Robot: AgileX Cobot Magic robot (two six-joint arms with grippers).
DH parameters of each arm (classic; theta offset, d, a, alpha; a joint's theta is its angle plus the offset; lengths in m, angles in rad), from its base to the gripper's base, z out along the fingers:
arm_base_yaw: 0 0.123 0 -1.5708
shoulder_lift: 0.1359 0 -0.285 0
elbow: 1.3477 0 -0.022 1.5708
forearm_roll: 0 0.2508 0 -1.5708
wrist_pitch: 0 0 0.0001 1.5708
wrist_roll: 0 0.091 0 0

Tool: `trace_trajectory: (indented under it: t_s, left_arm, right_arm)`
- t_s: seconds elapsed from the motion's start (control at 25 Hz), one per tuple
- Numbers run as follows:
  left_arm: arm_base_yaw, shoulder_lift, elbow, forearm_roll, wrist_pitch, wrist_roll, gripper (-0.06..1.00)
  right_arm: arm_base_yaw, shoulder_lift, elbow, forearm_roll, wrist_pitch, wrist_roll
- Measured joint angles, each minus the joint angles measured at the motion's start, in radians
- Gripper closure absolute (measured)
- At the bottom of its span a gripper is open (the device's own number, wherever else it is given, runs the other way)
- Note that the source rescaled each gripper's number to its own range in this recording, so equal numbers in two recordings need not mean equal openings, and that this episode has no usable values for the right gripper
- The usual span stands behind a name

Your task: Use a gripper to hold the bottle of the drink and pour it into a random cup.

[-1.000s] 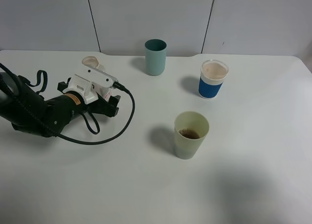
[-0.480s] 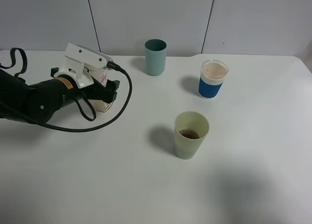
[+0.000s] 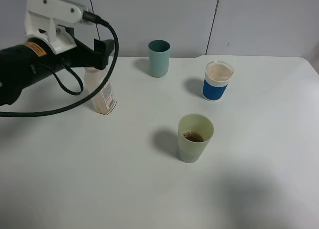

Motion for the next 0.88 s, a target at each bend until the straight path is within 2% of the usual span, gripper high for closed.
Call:
trace_trajectory:
  t_s: [0.2,0.36,0.44,0.6,0.68,0.8,0.88]
  left_arm:
    - [0.000,-0.163,-0.011,0.000,0.106,0.019,0.00]
    - [0.000,-0.266,-0.073,0.005,0.273,0.085,0.00]
    - [0.000,-0.301,-0.108,0.033,0.373,0.100,0.00]
    - [0.000,-0.351,-0.181,0.152,0.586,0.095,0.00]
    - [0.000,-0.369,-0.216,0.239,0.691,0.070,0.00]
    - [0.000,-0.395,-0.276,0.371,0.859,-0.020,0.00]
    - [0.000,-0.415,-0.311,0.459,0.980,-0.118,0.00]
  right_arm:
    - [0.000,0.000,0.000,0.000,0.000,0.000]
    - [0.000,0.000,0.000,0.000,0.000,0.000]
    - [0.000,0.000,0.000,0.000,0.000,0.000]
    - [0.000,0.000,0.000,0.000,0.000,0.000]
    - [0.000,0.000,0.000,0.000,0.000,0.000]
    - [0.000,0.000,0.000,0.000,0.000,0.000]
    - [0.000,0.000,0.000,0.000,0.000,0.000]
